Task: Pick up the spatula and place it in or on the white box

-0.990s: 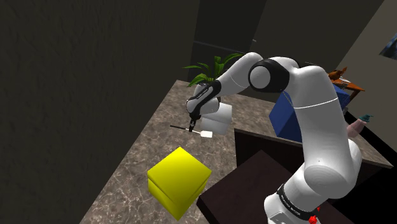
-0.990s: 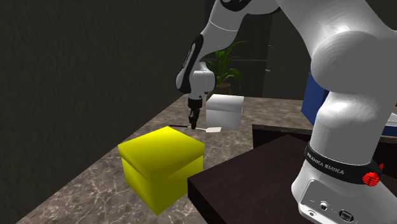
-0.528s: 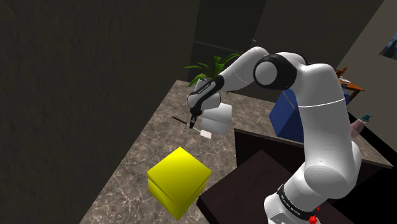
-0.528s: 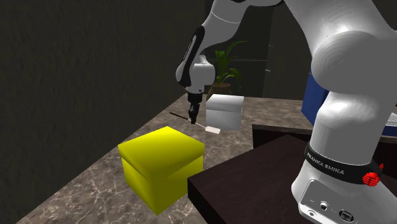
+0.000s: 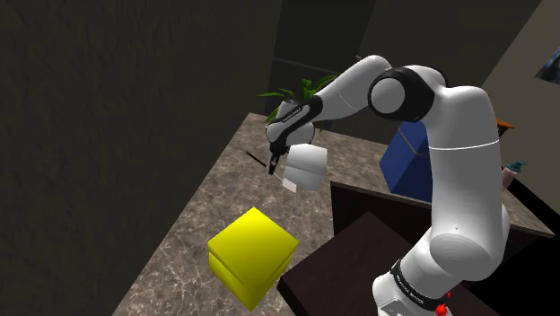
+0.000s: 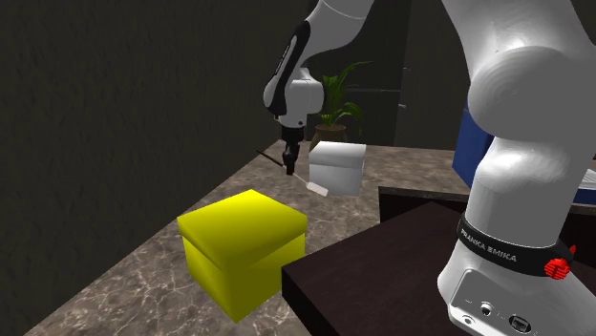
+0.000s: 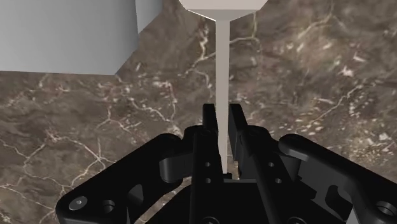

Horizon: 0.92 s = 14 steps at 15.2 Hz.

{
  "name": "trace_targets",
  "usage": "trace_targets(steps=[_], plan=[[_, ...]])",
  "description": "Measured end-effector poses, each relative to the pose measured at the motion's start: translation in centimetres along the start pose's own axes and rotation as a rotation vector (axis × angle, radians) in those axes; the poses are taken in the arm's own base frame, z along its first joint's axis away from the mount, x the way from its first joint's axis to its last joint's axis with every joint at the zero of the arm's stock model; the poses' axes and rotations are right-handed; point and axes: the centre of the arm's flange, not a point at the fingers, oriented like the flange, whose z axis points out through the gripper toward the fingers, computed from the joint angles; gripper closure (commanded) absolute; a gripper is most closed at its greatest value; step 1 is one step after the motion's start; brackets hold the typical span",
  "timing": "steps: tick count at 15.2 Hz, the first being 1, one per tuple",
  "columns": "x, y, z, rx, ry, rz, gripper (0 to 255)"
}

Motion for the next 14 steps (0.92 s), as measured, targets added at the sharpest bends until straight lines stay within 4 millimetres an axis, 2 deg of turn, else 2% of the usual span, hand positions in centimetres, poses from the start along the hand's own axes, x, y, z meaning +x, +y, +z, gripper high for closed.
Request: trace_targets(steps=[14], plan=[[0.4,0.1,-7.5,0.0,0.0,0.0,255]])
